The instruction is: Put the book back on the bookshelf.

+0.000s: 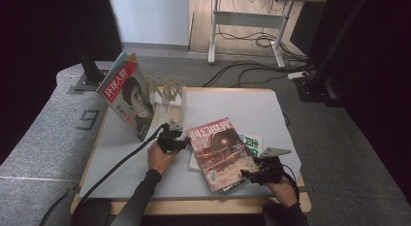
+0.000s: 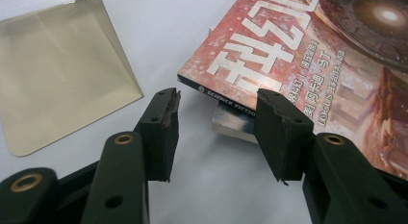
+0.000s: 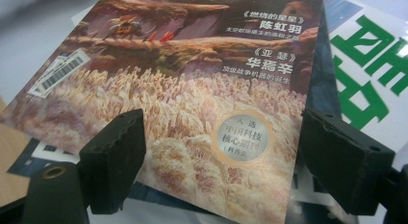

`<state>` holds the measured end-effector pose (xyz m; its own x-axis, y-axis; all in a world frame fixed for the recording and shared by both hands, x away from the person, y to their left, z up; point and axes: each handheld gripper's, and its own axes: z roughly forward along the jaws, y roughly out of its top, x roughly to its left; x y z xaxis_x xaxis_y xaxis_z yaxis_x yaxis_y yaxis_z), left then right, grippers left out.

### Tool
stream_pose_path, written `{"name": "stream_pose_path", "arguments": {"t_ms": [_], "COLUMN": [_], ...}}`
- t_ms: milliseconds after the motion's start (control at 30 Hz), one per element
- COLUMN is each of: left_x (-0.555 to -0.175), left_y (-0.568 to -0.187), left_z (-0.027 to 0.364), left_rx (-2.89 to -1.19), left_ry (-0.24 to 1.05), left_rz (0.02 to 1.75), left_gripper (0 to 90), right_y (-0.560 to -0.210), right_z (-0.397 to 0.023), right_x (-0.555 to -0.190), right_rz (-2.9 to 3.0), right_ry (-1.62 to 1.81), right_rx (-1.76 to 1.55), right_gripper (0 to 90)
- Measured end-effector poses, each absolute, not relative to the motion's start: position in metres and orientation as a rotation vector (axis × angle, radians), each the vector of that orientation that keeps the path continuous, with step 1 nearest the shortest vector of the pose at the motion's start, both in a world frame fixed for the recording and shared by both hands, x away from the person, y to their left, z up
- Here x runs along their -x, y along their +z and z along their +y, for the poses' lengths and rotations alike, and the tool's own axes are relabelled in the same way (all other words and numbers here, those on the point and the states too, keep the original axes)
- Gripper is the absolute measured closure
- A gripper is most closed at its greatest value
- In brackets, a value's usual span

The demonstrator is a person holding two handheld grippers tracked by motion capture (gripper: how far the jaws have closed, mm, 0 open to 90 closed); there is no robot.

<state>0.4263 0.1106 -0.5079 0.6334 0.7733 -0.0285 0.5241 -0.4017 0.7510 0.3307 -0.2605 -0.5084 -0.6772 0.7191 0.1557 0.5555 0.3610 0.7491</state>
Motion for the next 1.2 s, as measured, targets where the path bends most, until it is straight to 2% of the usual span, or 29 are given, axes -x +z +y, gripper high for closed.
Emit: {"name": "stream_pose_path", "arguments": {"t_ms": [400, 633, 967, 1200], "left_x": [-0.429, -0.434, -0.44, -0.434], "left_y": [-0.504, -0.506, -0.505, -0.504], "left_z": [0.101, 0.101, 0.091, 0.09], "left_rx": [-2.12, -2.09, -2.094, -2.135], "left_ry": [0.419, 0.37, 0.407, 0.412], "left_rz": [1.008, 1.023, 1.035, 1.008], "left_gripper": [53.5, 53.8, 56.8, 52.5], "right_y": [-0.508, -0.507, -0.506, -0.507], "right_z": [-0.26, -0.259, -0.254, -0.255], "right_x": [-0.321, -0.318, -0.312, -0.315], "right_rz": [2.438, 2.445, 2.473, 2.457], "right_ry": [1.21, 1.208, 1.185, 1.204], "right_rx": [-1.14, -1.132, -1.11, -1.125], "right_gripper": [16.4, 16.2, 15.6, 18.0]}}
